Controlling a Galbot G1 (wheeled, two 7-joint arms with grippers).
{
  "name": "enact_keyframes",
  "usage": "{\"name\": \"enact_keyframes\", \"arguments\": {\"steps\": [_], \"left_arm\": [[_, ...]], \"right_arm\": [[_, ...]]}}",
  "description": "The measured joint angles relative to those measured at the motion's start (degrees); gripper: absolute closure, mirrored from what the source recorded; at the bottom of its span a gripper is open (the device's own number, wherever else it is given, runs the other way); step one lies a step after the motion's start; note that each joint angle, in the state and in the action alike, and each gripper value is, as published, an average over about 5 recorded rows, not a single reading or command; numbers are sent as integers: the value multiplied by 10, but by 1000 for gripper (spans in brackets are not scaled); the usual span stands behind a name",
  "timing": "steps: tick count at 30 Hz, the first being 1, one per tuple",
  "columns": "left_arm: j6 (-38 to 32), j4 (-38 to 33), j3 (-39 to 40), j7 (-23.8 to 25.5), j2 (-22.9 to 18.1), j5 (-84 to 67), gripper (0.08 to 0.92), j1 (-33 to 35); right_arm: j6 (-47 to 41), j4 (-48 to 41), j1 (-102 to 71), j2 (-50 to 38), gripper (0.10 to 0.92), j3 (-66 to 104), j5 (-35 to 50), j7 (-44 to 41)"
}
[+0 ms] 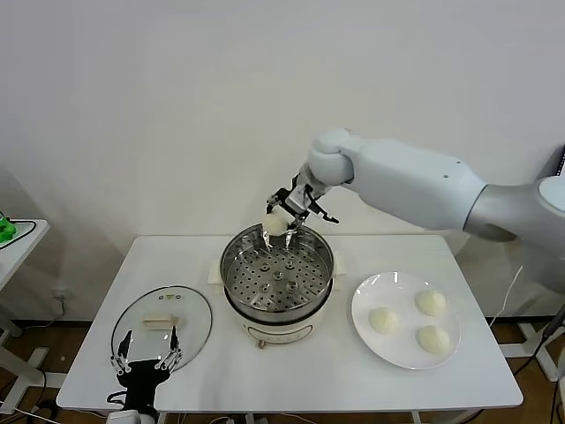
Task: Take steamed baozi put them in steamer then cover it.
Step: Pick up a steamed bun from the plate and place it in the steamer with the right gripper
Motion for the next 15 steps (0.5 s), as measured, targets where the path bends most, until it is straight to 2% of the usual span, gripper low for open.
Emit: {"name": "enact_keyframes", "arguments": {"steps": [15], "left_arm": [[-2, 6, -5, 0, -1, -3, 177, -1]], "right_arm": [[73, -52, -43, 29, 414, 2, -90, 19]]}}
